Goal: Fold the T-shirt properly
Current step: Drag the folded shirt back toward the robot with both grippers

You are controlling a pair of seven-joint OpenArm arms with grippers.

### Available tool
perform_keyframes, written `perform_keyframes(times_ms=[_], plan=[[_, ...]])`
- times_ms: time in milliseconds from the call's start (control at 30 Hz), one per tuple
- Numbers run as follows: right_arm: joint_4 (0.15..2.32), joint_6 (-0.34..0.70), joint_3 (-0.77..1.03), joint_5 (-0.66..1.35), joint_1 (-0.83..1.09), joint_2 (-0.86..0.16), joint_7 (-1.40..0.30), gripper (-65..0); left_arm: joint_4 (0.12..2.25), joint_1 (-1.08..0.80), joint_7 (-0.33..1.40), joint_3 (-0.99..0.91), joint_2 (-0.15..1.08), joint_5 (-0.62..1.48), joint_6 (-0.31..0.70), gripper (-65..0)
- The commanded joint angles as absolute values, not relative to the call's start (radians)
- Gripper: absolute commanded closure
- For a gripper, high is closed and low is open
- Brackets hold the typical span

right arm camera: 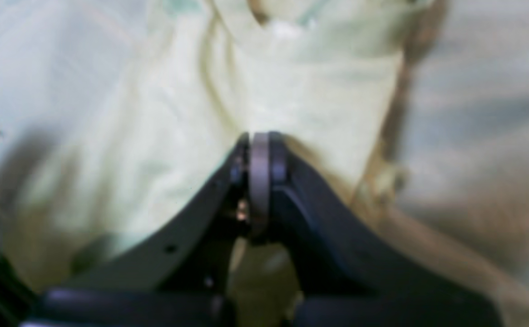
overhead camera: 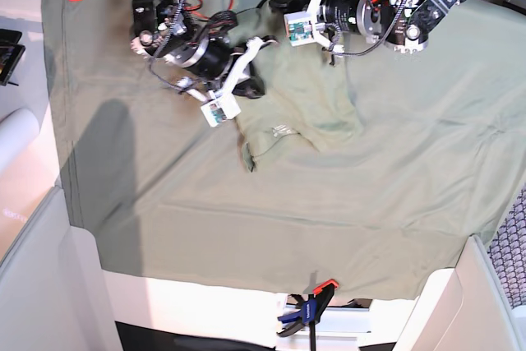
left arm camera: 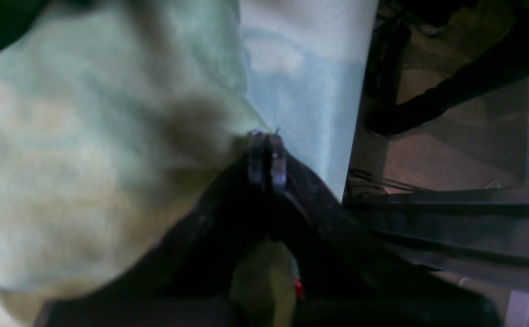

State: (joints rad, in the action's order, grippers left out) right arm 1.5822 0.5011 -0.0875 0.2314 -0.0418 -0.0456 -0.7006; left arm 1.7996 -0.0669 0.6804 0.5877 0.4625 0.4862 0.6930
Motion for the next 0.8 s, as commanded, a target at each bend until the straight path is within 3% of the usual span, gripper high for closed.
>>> perform_keyframes(times_ms=[0, 300, 767], plan=[[1.594, 0.503, -0.084, 0.241, -0.034, -0.064, -0.696, 0.0, 1.816, -0.056, 0.658, 0.581, 0.466, 0.497, 0.698, 0.0], [1.595, 0.503, -0.084, 0.303, 0.11, -0.12, -0.695, 0.0, 1.816, -0.056, 0.659, 0.581, 0.466, 0.496, 0.698, 0.0], [1.725, 0.503, -0.079, 0.306, 0.085, -0.118, -0.655, 0.0, 1.887, -0.056, 0.663, 0.488, 0.466, 0.476, 0.698, 0.0]])
